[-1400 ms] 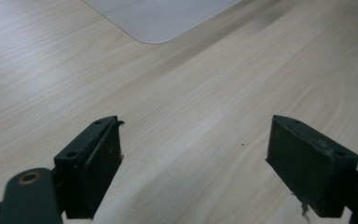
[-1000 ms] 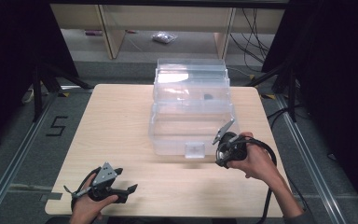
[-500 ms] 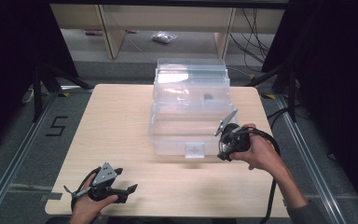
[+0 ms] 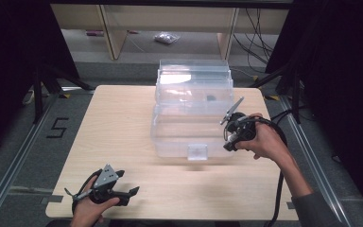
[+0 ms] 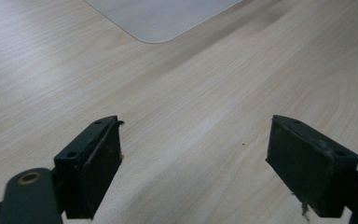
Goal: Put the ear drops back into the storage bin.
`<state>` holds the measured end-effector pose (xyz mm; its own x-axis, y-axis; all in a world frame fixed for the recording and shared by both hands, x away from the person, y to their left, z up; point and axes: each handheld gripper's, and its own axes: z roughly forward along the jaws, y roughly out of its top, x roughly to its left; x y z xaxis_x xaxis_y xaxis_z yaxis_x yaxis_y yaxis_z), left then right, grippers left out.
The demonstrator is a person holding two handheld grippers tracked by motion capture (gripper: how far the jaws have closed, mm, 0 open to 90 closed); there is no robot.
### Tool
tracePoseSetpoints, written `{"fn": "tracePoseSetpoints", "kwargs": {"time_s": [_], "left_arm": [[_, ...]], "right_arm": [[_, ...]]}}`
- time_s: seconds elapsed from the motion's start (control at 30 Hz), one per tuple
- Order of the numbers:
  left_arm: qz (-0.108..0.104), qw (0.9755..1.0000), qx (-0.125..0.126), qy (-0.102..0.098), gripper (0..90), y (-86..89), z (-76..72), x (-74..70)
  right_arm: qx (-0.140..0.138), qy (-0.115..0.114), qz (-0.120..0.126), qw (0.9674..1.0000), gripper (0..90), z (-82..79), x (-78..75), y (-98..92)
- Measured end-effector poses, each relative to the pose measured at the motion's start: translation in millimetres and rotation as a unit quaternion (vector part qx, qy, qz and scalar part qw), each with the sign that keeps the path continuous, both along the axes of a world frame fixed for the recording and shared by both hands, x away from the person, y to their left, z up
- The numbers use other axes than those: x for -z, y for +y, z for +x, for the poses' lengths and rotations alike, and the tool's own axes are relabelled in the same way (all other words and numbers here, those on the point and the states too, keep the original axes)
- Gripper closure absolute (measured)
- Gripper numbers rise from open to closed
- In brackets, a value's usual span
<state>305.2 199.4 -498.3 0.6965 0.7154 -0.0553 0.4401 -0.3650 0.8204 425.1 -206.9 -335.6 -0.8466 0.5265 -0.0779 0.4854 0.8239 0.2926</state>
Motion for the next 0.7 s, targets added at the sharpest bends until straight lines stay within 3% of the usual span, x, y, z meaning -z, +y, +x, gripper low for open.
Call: {"fn": "tracePoseSetpoints", "kwargs": {"time_s": [0.33,0.53,0.7], "left_arm": [[0.000,1.0000,0.000,0.000,17.0,0.1,-0.1,-0.2],[0.000,1.0000,0.000,-0.001,17.0,0.3,-0.1,-0.3],[0.000,1.0000,0.001,0.000,17.0,0.2,0.0,-0.1]], "right_arm": [[0.029,0.008,-0.005,0.9996,60.1,24.8,-5.1,0.6],[0.033,0.014,-0.016,0.9992,60.1,43.4,2.4,0.3],[0.053,0.025,-0.020,0.9981,60.1,55.0,8.9,-1.6]]}}
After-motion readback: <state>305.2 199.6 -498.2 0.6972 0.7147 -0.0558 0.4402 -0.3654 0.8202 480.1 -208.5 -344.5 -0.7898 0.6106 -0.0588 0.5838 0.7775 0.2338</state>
